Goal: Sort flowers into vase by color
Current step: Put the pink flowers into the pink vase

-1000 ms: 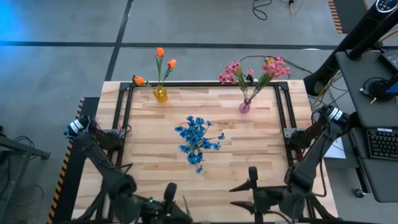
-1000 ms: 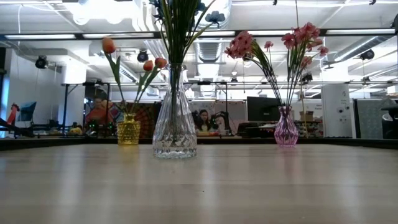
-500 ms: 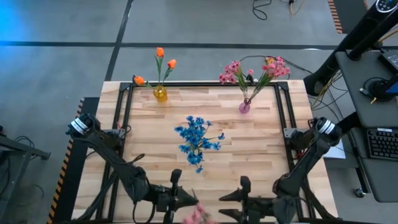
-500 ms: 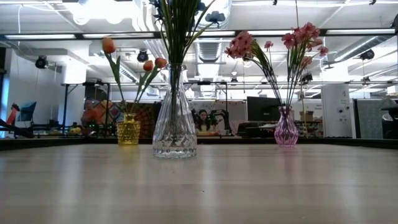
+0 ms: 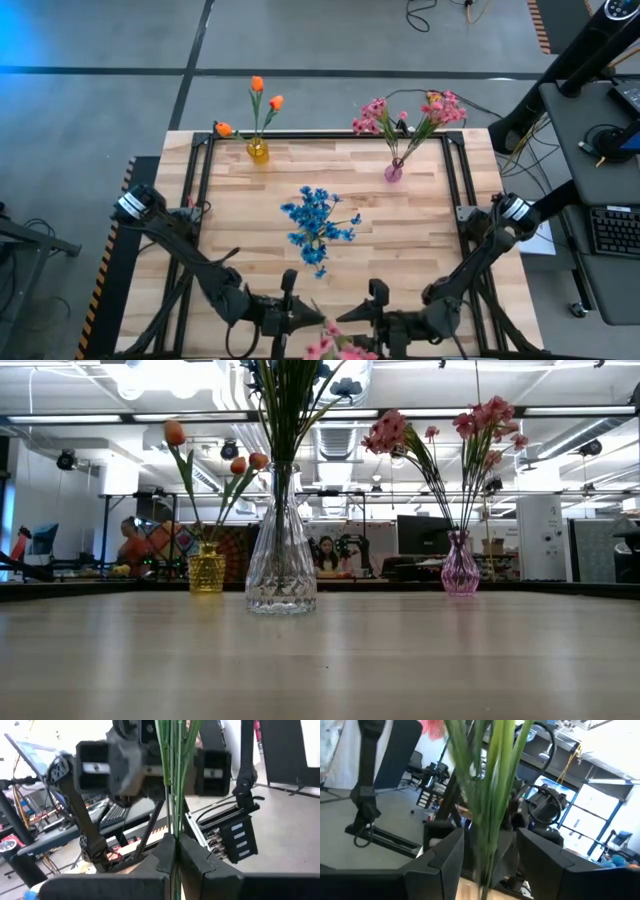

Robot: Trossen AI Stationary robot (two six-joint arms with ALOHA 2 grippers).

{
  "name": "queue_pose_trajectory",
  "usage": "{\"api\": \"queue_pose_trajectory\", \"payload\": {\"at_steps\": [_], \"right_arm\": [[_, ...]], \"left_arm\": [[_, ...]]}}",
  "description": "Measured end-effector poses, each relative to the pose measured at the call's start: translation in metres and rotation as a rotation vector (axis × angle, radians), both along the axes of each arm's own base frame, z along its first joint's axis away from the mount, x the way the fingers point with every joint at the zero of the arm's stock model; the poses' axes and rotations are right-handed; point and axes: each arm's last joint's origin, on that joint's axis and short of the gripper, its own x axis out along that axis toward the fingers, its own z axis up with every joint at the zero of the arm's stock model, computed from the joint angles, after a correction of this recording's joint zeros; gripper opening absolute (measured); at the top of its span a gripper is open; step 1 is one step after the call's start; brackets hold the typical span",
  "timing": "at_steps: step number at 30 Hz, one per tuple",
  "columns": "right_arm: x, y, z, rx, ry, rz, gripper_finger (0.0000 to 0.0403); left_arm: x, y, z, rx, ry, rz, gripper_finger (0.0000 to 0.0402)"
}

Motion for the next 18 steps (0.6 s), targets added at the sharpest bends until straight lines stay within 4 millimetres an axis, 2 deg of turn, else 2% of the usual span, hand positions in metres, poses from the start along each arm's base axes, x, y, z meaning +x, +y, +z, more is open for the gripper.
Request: {"api": "queue_pose_trajectory", "payload": {"at_steps": [5,12,18], "right_arm": [[0.004,-0.004,0.002,0.020,-0.007,0.007,0.0190],[0.006,-0.002,0.004,0.024,0.019,0.026,0.0229],[0.017,-0.008,0.007,0.066,0.069,0.013,0.0242]], "left_arm": [[0.005,0.003,-0.004,-0.010,0.006,0.014,0.0000],[0.005,0.004,-0.002,-0.027,-0.010,0.032,0.0000],[0.008,0.007,-0.001,-0.050,-0.018,0.050,0.0000]]}}
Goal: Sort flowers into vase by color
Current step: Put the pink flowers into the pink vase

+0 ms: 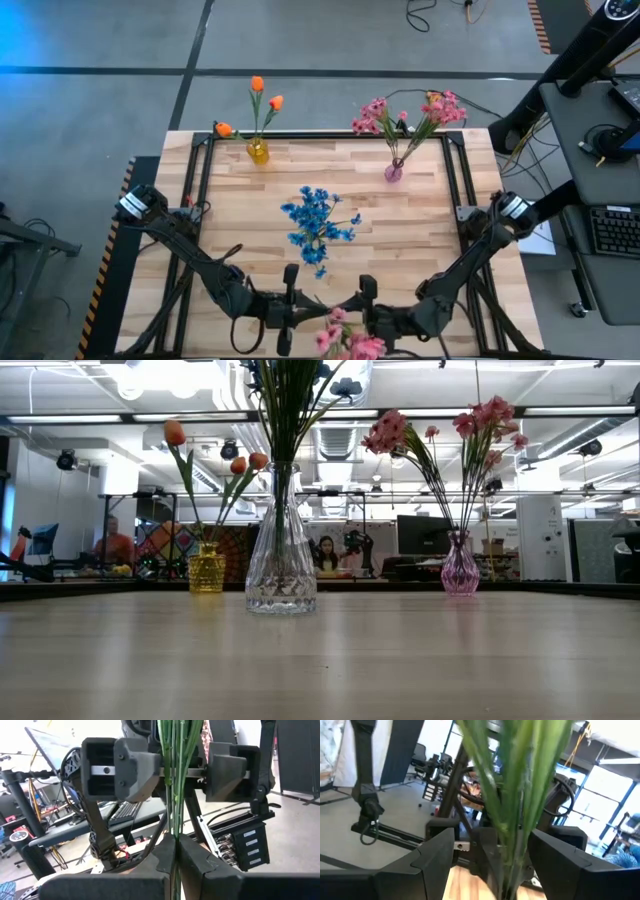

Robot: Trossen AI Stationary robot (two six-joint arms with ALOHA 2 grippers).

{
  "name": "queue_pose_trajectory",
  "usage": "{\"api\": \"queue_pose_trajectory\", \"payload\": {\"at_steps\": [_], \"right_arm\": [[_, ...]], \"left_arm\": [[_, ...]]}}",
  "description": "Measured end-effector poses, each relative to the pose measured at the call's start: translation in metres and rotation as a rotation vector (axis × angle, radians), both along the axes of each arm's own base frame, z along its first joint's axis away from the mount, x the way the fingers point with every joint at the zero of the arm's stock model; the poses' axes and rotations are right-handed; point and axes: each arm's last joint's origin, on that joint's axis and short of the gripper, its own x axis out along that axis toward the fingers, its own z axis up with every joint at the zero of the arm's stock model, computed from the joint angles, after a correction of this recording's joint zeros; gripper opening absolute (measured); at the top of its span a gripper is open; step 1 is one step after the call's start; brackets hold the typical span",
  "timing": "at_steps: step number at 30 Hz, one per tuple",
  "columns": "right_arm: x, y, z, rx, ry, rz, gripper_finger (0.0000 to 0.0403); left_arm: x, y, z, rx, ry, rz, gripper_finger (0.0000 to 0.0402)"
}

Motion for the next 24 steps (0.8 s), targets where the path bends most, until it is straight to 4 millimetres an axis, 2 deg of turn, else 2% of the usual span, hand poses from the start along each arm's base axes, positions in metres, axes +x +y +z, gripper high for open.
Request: {"api": "queue_pose_trajectory", "payload": {"at_steps": [5,10,24], "right_arm": [[0.0054,-0.0054,-0.0004,0.004,0.014,-0.017,0.0231],[0.0063,-0.0067,0.0002,0.004,0.009,-0.020,0.0200],[0.0071,-0.0075,-0.0004,-0.005,0.014,-0.025,0.0029]], "left_arm": [[0.0006,0.0006,0.0000,-0.005,-0.001,0.002,0.0000],[0.0009,0.0011,0.0000,-0.013,0.001,0.002,0.0000],[0.0009,0.0010,-0.0002,-0.034,0.005,0.000,0.0001]]}}
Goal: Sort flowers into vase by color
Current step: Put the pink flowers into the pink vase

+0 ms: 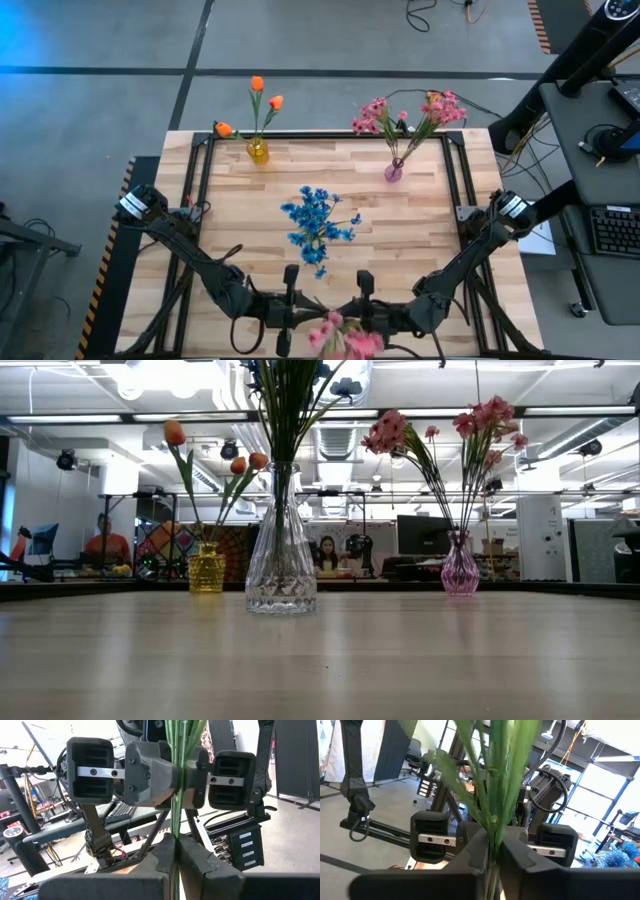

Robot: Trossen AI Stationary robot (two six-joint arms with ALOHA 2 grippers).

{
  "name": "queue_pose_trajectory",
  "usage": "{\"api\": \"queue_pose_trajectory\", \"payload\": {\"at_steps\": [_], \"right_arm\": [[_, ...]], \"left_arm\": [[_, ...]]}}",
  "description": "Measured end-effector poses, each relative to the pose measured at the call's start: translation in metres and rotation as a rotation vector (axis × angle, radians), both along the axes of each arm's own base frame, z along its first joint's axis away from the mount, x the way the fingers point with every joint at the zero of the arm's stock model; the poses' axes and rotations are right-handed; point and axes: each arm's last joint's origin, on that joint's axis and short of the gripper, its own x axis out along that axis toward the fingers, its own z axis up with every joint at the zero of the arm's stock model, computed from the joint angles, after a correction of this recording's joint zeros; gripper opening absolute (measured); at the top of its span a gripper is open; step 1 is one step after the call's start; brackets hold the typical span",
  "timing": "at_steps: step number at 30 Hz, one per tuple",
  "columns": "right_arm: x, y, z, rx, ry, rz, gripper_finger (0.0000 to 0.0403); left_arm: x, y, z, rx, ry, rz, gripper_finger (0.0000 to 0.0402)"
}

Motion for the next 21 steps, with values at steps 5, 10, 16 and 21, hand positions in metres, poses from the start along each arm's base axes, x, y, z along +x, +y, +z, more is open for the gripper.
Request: {"api": "queue_pose_trajectory", "payload": {"at_steps": [5,10,16,21], "right_arm": [[0.000,0.000,0.000,0.007,0.002,0.002,0.0014],[-0.004,-0.001,0.002,0.036,0.037,0.011,0.0014],[-0.026,-0.016,0.024,0.166,0.176,0.021,0.0013],[-0.056,-0.043,0.044,0.267,0.337,-0.028,0.0013]], "left_arm": [[0.000,0.000,0.000,-0.002,0.001,-0.002,0.0031],[-0.001,-0.002,-0.002,0.000,0.013,-0.032,0.0086],[-0.007,-0.008,-0.003,0.024,0.050,-0.054,0.0148],[-0.018,-0.008,0.007,0.025,0.069,-0.074,0.0167]]}}
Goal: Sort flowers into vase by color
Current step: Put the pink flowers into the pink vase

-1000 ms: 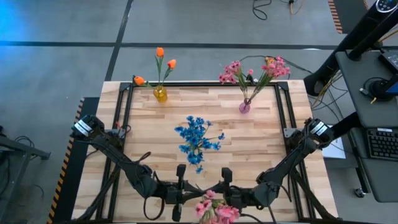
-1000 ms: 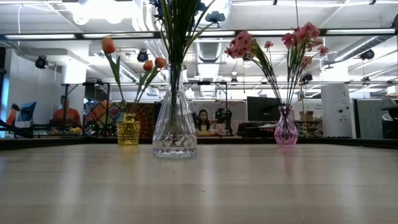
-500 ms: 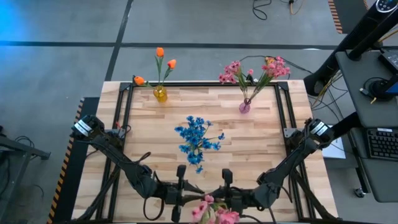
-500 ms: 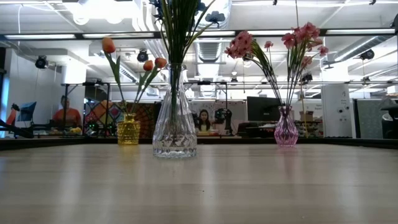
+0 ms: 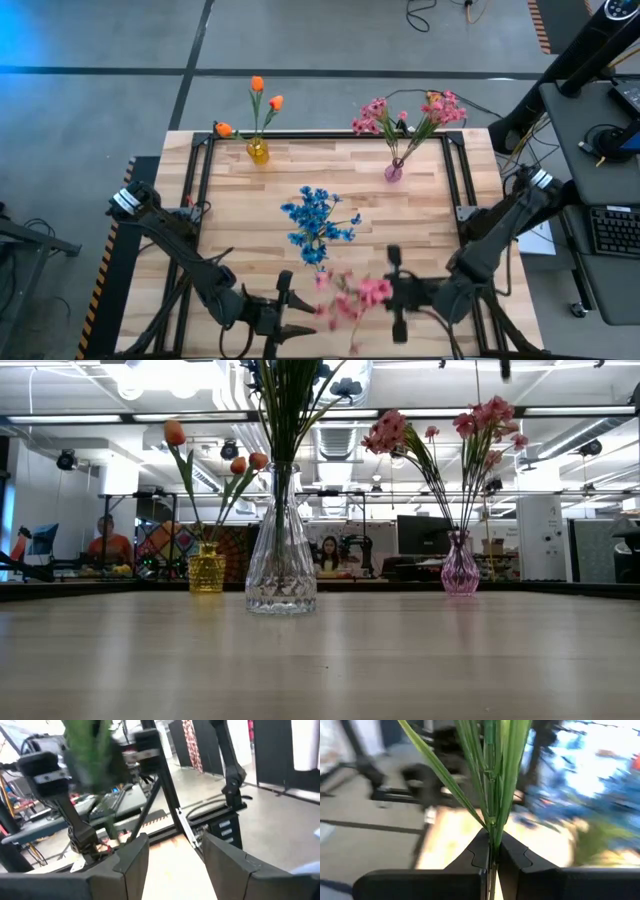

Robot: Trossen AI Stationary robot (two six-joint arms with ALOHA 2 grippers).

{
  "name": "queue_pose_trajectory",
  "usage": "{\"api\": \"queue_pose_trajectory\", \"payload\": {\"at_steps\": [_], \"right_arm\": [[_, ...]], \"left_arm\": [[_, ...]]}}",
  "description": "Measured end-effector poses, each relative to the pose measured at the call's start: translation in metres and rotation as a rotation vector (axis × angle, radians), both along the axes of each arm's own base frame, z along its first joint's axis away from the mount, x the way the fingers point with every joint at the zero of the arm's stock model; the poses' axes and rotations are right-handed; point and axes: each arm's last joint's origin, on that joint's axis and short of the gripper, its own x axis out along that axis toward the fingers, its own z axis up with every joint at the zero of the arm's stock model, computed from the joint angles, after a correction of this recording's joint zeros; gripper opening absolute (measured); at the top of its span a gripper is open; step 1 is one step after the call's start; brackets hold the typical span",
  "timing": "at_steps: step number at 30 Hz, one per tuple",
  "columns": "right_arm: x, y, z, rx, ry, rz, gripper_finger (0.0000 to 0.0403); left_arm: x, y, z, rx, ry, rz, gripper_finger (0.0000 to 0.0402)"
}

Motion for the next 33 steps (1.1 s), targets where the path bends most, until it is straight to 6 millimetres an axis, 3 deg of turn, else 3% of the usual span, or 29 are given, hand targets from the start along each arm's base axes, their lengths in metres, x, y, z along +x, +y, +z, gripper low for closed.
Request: {"api": "queue_pose_trajectory", "payload": {"at_steps": [10,17,23,33], "right_arm": [[-0.041,-0.060,0.019,-0.050,0.001,-0.270,0.0013],[-0.065,-0.121,0.006,-0.012,-0.037,-0.408,0.0013],[-0.085,-0.160,-0.007,0.057,-0.167,-0.509,0.0013],[-0.090,-0.206,-0.005,0.089,-0.244,-0.687,0.0013]], "left_arm": [[-0.016,0.008,0.019,0.020,0.039,-0.014,0.0157],[-0.027,0.021,0.039,0.043,0.027,0.033,0.0154],[-0.042,0.040,0.054,0.116,0.064,0.128,0.0154],[-0.068,0.065,0.058,0.190,0.226,0.165,0.0154]]}}
